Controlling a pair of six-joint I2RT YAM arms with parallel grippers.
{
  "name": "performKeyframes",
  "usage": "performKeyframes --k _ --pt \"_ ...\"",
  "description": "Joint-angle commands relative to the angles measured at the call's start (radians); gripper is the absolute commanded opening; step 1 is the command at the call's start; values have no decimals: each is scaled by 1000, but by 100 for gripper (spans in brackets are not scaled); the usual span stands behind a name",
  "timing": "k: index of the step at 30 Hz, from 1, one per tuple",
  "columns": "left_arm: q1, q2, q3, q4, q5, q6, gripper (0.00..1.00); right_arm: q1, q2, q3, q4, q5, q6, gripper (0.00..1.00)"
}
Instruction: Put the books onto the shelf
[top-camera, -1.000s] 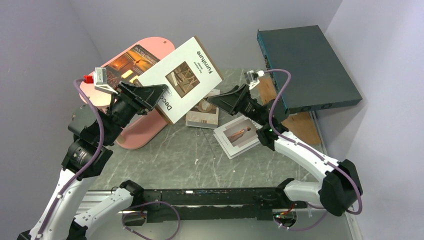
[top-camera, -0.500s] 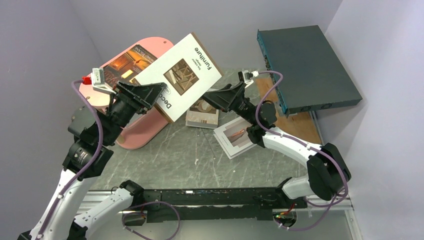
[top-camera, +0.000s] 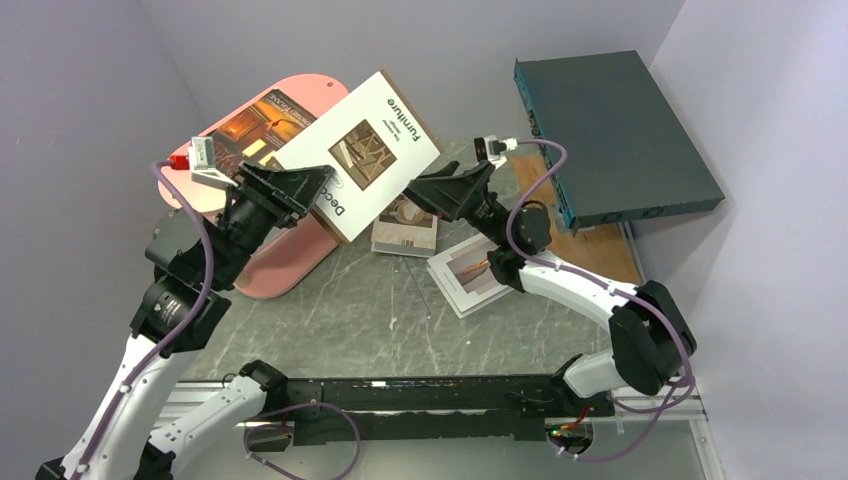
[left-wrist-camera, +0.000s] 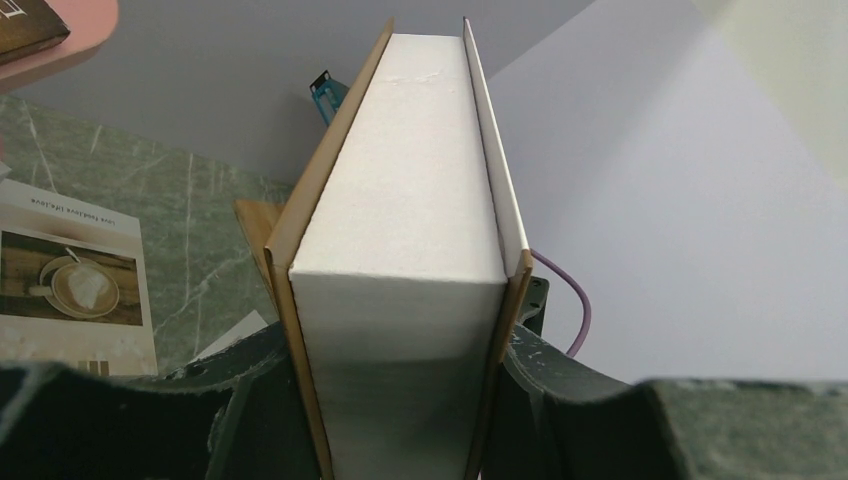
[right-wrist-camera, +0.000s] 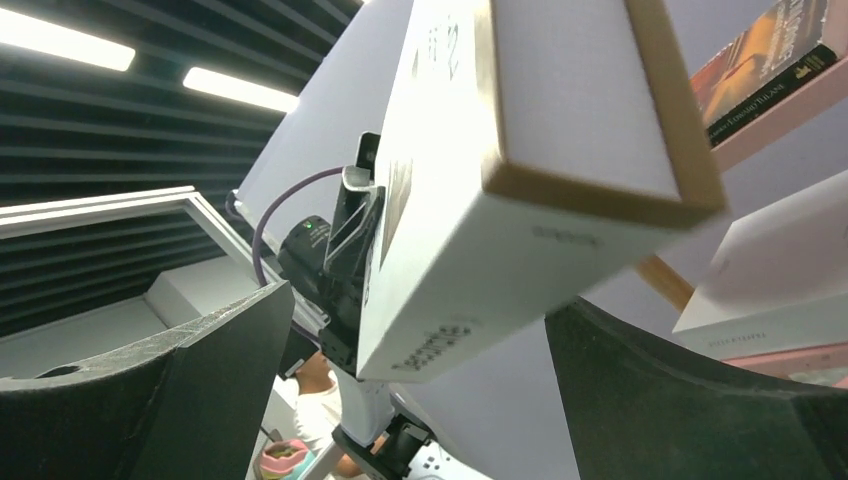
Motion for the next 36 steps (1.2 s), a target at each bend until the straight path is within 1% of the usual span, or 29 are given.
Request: performKeyframes --k 1,4,9,12,14,15,16,17,19,20,21,22,24,26,28,30,33,36 --pt "1 3 -5 64 22 -20 0 17 69 79 130 -13 59 97" --pt "1 0 -16 61 22 -20 0 21 102 93 176 -14 92 87" --pt "1 -3 -33 59 15 -19 0 29 106 101 154 -13 86 62" --pt "1 -5 -37 59 15 -20 0 30 106 98 146 -10 86 50" --pt "1 -8 -41 56 13 -18 4 31 104 91 137 -7 84 44" --pt "2 -11 -44 54 10 -16 8 30 103 93 130 -10 83 40" --pt "2 -14 -46 49 2 -15 15 30 105 98 117 -17 82 35" --pt "1 -19 -47 42 -6 -12 31 28 106 102 108 -22 79 29" --pt "1 -24 -44 23 -23 2 57 27 104 106 92 -27 74 23" --pt "1 -27 -37 6 -35 15 70 25 101 103 82 -26 68 19" --pt "2 -27 -20 -33 -53 30 77 21 93 103 59 -28 65 13" --pt "1 -29 3 -73 -79 55 82 16 86 106 30 -36 58 8" --pt "1 -31 69 -179 -163 89 86 5 72 103 2 -49 47 4" --pt "2 -40 146 -267 -266 123 87 -12 53 89 -28 -62 33 1" --pt "1 -58 192 -312 -341 166 87 -26 24 66 -76 -68 4 0" --pt "1 -83 218 -311 -378 219 87 -38 -5 55 -151 -94 -40 0" --pt "1 -103 260 -305 -400 295 86 -42 -56 56 -383 -131 -137 0" --pt "1 -105 320 -341 -434 351 88 -40 -122 44 -595 -123 -274 0"
